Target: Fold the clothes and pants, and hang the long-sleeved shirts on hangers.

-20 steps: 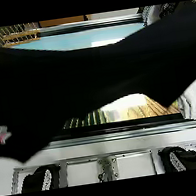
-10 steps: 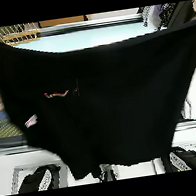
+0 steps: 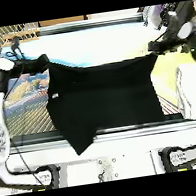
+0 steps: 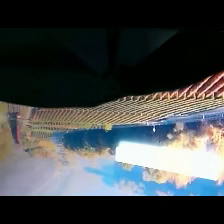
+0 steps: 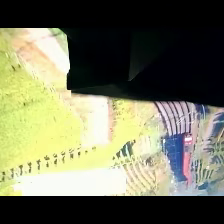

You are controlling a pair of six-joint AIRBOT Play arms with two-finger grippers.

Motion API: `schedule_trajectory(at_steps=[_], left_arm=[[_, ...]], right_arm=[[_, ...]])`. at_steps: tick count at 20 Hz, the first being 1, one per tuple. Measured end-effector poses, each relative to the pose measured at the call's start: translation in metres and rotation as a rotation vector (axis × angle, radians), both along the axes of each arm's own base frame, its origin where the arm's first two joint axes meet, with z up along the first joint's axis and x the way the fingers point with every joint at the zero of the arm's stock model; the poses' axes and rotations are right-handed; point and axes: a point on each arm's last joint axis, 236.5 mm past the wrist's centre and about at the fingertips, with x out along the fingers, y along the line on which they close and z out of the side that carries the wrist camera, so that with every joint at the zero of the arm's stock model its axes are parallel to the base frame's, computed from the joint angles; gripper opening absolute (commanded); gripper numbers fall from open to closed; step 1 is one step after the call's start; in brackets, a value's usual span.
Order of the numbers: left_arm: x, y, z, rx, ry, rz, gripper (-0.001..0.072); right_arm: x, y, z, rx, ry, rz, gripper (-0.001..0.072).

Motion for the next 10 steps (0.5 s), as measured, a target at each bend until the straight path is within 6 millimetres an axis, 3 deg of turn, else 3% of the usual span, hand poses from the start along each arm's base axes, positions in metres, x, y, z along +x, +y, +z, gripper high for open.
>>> schedule_trajectory(at_steps=[2,5,7,10], left_arm=[[0.019,-0.001,-0.022,-0.007,0.022,-0.005,0.0008],[0.031,0.004,-0.039,-0.013,0.051,-0.009,0.0007],[0.026,0.01,-0.046,0.003,0.077,-0.016,0.0007],[0.002,0.017,-0.068,0.038,0.143,-0.024,0.0008]], right_arm=[[0.015,0.0,-0.015,0.01,-0.021,-0.013,0.0013],[0.024,-0.004,-0.027,0.013,-0.028,-0.027,0.0012],[0.021,-0.007,-0.032,0.005,-0.011,-0.024,0.0012],[0.005,-0.009,-0.05,-0.012,0.052,-0.014,0.0011]])
